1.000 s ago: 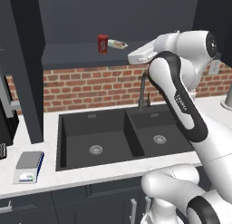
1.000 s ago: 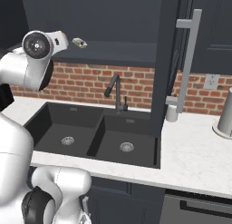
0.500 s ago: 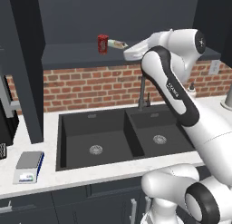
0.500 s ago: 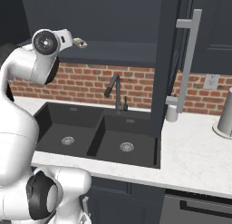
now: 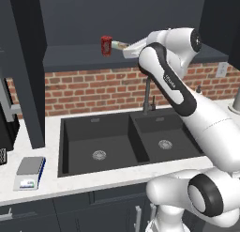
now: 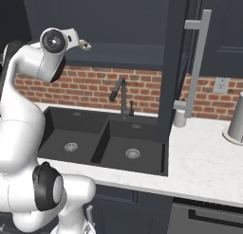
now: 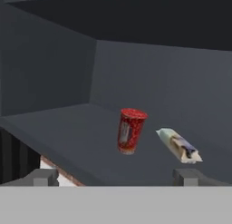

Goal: Pick the yogurt and place it on the digital scale for weighing, and close the cabinet.

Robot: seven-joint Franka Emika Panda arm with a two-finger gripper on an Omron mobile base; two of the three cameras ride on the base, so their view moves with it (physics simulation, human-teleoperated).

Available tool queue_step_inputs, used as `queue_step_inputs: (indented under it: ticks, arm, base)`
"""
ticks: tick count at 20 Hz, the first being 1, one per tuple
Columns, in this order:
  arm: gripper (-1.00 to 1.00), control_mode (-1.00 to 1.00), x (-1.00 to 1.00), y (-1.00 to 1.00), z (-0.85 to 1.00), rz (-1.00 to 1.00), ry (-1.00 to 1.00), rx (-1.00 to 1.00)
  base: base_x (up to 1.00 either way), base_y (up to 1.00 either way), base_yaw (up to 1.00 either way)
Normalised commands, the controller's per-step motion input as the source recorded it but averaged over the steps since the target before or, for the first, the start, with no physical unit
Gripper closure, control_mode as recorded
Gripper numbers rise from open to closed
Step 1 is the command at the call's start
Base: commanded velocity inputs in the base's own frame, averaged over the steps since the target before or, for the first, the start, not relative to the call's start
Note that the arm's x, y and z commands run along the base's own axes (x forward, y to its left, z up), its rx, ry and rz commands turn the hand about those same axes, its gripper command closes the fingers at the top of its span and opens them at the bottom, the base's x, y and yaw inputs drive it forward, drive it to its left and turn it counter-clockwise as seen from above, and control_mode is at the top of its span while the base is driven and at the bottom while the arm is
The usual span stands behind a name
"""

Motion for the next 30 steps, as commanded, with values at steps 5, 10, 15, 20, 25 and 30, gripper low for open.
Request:
queue_step_inputs:
  ticks: [5, 10, 15, 20, 25, 30]
  arm:
    - [-1.00, -1.00, 0.30, 0.17, -0.14, 0.00, 0.00, 0.01]
    - [-1.00, -1.00, 0.27, 0.26, -0.14, -0.02, 0.00, 0.00]
    - [-1.00, -1.00, 0.24, 0.25, -0.01, -0.01, 0.00, 0.00]
    - [-1.00, -1.00, 0.22, 0.20, 0.00, 0.00, 0.04, 0.00]
    - [-1.00, -1.00, 0.29, 0.17, 0.00, 0.00, 0.08, 0.00]
    - [-1.00, -1.00, 0.04, -0.08, 0.01, 0.00, 0.08, 0.09]
  base:
    - [0.00, 0.00, 0.00]
    - [0.00, 0.00, 0.00]
    - [0.00, 0.00, 0.00]
    - [0.00, 0.00, 0.00]
    - [0.00, 0.00, 0.00]
    - [0.00, 0.00, 0.00]
